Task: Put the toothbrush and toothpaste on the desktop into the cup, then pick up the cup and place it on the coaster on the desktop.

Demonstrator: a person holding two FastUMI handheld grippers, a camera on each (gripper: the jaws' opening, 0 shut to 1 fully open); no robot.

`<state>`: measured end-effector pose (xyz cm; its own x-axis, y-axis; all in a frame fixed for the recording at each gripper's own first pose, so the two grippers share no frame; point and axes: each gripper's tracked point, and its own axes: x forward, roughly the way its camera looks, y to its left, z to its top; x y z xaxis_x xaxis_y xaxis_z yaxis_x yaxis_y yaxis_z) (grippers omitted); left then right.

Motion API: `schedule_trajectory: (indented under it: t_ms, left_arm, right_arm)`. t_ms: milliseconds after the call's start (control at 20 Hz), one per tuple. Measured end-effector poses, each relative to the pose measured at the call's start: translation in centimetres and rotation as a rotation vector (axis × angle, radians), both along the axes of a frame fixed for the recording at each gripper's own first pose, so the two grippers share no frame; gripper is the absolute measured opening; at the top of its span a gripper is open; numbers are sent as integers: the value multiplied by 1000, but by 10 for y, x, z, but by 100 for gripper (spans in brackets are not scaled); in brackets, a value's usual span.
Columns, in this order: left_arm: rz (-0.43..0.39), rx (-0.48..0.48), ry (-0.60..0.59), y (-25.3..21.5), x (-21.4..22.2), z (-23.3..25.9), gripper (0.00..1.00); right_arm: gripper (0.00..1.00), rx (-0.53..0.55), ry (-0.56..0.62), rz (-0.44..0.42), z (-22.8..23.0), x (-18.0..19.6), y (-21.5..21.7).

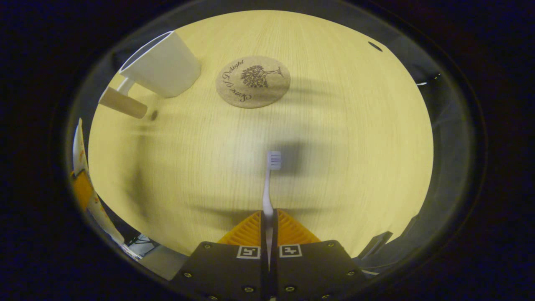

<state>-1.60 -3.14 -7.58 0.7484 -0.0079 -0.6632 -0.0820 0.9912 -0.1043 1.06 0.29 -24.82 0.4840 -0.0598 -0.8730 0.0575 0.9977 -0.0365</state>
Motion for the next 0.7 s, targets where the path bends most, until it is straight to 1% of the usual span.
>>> schedule_trajectory:
  t_ms: [50, 100, 200, 400, 450, 600, 700]
  left_arm:
    - [2, -7, -18, 2, 3, 12, 27]
    - [5, -15, -57, 7, 14, 33, 27]
    - [3, -10, -94, 12, 25, 55, 27]
    - [-22, -17, -167, 16, 57, 99, 27]
    - [-32, -25, -196, 16, 73, 115, 27]
    - [-61, -35, -252, 11, 104, 142, 27]
    - [-78, -41, -278, 6, 123, 150, 27]
  right_arm:
    - [2, 1, -1, -1, 0, 1, 0]
    - [2, 0, -5, -1, 0, 1, 0]
    - [2, 1, -13, -6, 1, 1, 0]
    - [2, 1, -24, -18, 1, 1, 0]
    - [2, 1, -26, -22, 1, 1, 0]
    - [2, 3, -28, -34, 1, 0, 0]
    - [2, 4, -32, -39, 1, 0, 0]
